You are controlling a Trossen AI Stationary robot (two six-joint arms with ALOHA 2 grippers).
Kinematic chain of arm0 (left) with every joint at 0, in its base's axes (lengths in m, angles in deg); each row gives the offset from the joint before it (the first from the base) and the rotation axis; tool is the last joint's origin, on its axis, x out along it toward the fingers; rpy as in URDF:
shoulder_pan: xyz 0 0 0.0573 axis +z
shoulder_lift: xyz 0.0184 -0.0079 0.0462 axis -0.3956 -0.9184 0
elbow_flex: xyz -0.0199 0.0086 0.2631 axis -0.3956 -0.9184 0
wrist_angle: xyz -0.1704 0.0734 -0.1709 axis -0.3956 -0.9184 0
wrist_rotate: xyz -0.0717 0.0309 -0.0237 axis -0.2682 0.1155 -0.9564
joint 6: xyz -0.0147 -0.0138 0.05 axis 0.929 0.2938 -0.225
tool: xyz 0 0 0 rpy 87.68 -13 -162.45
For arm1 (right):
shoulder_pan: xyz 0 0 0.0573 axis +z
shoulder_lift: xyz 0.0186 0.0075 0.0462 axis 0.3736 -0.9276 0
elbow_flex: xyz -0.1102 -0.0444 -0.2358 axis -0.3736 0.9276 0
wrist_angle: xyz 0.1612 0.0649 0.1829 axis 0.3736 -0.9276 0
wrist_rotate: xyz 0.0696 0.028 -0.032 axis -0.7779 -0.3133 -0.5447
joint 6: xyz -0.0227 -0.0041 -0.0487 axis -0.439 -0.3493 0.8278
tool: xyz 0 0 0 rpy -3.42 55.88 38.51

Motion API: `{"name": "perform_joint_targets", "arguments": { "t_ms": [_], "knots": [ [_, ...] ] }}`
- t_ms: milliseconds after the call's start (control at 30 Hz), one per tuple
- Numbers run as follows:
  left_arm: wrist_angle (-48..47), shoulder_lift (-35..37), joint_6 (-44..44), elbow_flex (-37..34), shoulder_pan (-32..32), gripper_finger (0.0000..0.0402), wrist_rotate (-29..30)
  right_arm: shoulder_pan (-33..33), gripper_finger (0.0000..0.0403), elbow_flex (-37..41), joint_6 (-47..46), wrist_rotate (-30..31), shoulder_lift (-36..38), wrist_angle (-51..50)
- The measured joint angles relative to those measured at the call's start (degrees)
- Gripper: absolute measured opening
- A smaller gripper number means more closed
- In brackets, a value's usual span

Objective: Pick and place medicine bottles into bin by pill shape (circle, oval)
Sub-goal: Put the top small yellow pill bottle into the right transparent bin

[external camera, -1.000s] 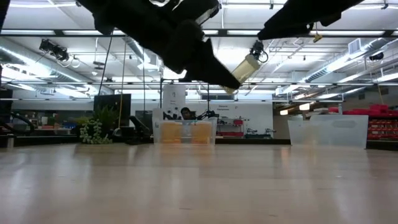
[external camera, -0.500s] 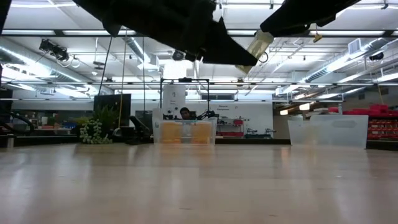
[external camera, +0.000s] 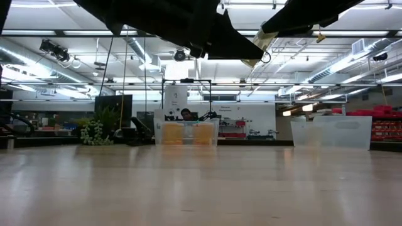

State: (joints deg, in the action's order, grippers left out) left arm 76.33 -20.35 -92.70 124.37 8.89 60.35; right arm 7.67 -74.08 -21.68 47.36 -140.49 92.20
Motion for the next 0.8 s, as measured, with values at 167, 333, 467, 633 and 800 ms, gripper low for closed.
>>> {"name": "perform_joint_targets", "arguments": {
  "t_ms": [167, 333, 467, 633, 800],
  "knots": [
    [0.24, 0.0, -0.43, 0.0, 0.06, 0.0118, 0.0, -0.05, 0.0196, 0.01, -0.02, 1.71, 0.0, 0.0],
    [0.29, 0.0, -1.11, 0.0, 0.12, 0.0115, 0.12, -1.52, 0.018, 0.01, -1.36, 0.91, 0.0, -0.03],
    [0.27, 0.0, -1.3, 0.0, 0.15, 0.0119, 0.2, -3.07, 0.0167, 0.01, -1.58, -2.38, 0.0, -0.02],
    [0.26, 0.0, -1.32, 0.0, 0.13, 0.0125, 0.16, -3.65, 0.0148, 0.01, -1.56, -3.54, 0.0, -0.03],
    [0.27, 0.01, -1.32, 0.0, 0.13, 0.0122, 0.15, -3.65, 0.0128, 0.01, -1.36, -3.65, 0.0, -0.05]
  ]
}}
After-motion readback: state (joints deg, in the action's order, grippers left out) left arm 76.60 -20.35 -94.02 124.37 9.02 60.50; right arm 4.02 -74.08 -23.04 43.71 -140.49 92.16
